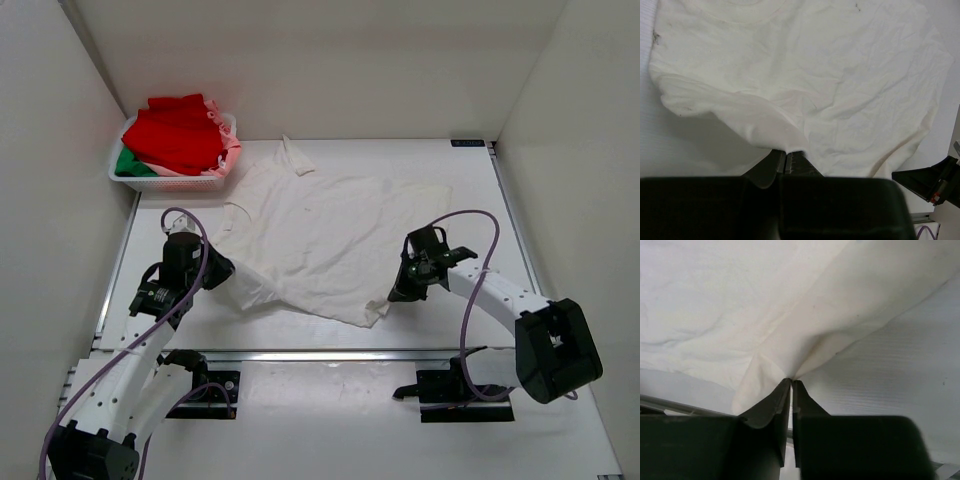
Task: Fold and stack the t-shirts
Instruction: Grap the side of the flattened tshirt closest away from the robot with both arms
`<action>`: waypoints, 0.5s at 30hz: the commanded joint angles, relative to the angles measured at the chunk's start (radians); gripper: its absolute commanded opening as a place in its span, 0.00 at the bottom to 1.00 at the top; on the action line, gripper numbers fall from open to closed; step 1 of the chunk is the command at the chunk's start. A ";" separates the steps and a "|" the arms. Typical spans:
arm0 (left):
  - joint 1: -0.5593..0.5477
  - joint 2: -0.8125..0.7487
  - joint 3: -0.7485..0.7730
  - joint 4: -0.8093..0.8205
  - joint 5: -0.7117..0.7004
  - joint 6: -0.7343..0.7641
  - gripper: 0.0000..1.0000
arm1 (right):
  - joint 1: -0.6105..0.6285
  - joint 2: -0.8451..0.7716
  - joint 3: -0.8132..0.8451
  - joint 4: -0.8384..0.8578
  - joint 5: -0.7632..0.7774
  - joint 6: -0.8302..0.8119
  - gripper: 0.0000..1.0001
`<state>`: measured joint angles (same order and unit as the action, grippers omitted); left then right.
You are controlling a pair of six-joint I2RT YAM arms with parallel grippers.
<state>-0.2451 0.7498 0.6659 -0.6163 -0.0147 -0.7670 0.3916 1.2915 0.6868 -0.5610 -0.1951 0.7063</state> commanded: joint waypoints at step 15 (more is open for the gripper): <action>-0.003 -0.027 -0.011 0.035 0.010 -0.008 0.00 | 0.067 0.014 -0.073 0.064 -0.029 0.047 0.27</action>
<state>-0.2462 0.7448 0.6613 -0.6125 -0.0139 -0.7681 0.4461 1.2911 0.6380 -0.5194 -0.2321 0.7376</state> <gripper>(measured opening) 0.038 0.271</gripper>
